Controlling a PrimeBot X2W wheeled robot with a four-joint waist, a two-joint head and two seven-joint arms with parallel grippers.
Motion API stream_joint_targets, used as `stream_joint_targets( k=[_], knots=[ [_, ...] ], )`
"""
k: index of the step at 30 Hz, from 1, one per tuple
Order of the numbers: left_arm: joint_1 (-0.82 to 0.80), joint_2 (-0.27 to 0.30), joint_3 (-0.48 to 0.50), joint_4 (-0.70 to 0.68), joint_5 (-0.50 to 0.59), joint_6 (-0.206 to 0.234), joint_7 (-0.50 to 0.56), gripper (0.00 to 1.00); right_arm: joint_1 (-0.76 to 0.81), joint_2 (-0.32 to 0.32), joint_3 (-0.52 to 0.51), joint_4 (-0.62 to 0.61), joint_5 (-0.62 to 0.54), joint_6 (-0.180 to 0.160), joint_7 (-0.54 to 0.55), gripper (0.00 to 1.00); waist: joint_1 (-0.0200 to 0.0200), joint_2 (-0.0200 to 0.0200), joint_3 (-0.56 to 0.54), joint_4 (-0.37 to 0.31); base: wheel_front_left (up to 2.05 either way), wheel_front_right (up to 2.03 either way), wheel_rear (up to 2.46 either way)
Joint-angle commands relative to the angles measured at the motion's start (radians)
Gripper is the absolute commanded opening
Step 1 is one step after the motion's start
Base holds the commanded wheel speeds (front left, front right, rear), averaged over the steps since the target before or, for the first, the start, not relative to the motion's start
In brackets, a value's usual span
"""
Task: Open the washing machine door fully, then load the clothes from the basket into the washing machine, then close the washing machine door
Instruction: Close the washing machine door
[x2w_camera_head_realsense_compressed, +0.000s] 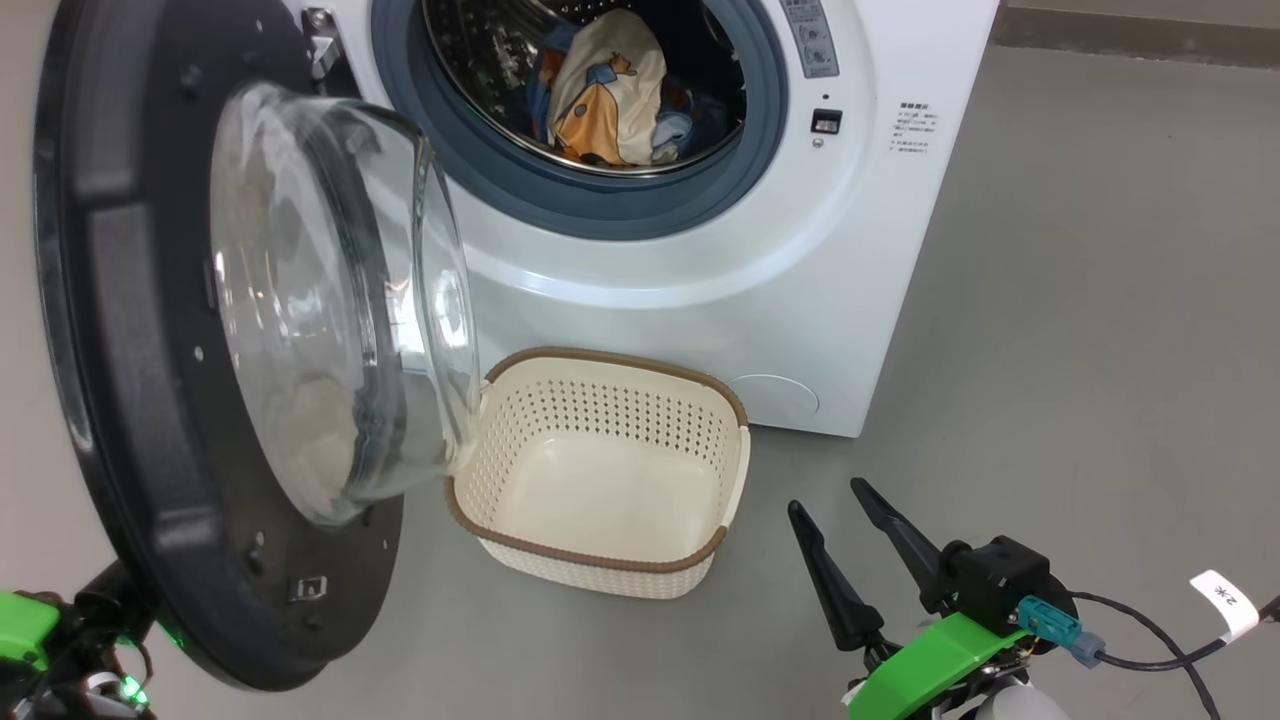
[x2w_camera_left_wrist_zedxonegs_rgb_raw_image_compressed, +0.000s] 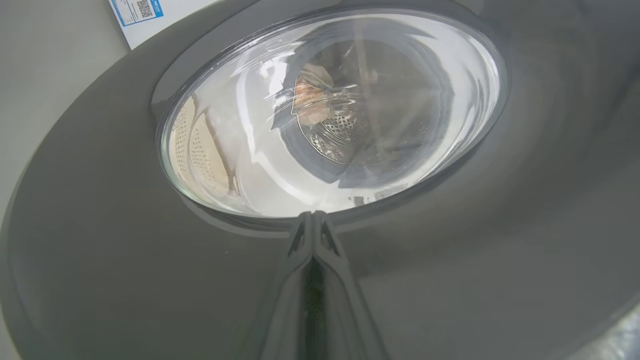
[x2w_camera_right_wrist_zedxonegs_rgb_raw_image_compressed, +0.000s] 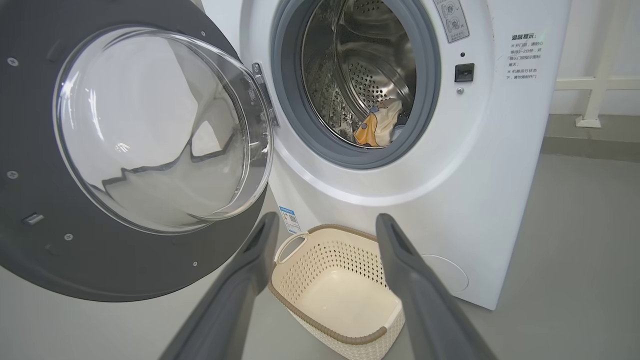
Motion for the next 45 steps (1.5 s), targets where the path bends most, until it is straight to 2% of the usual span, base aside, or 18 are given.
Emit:
stream_joint_targets(
  k=[1, 12, 28, 37, 45],
  knots=[
    [-0.006, 0.013, 0.007, -0.041, -0.014, 0.002, 0.009, 0.0, -0.012, 0.012, 0.022, -0.029, 0.006, 0.002, -0.012, 1.0, 0.0, 0.0, 0.003, -0.003, 0.0, 0.0, 0.0],
    [0.007, -0.007, -0.092, -0.07, -0.076, 0.015, -0.036, 0.0, -0.021, 0.012, 0.017, -0.03, 0.007, 0.002, -0.012, 1.0, 0.0, 0.0, 0.015, -0.034, 0.0, 0.0, 0.0],
    [0.05, -0.008, -0.288, -0.104, -0.25, 0.024, -0.172, 0.0, -0.031, 0.012, 0.019, -0.033, 0.016, 0.002, -0.012, 1.0, 0.0, 0.0, 0.022, -0.113, 0.0, 0.0, 0.0],
    [0.048, -0.008, -0.366, -0.08, -0.312, 0.005, -0.257, 0.0, -0.031, 0.012, 0.015, -0.034, 0.015, 0.002, -0.012, 1.0, 0.0, 0.0, 0.021, -0.177, 0.0, 0.0, 0.0],
    [0.016, -0.008, -0.393, 0.0, -0.382, -0.022, -0.351, 0.0, -0.027, 0.012, 0.006, -0.034, 0.01, 0.002, -0.012, 1.0, 0.0, 0.0, 0.02, -0.245, 0.0, 0.0, 0.0]
  ],
)
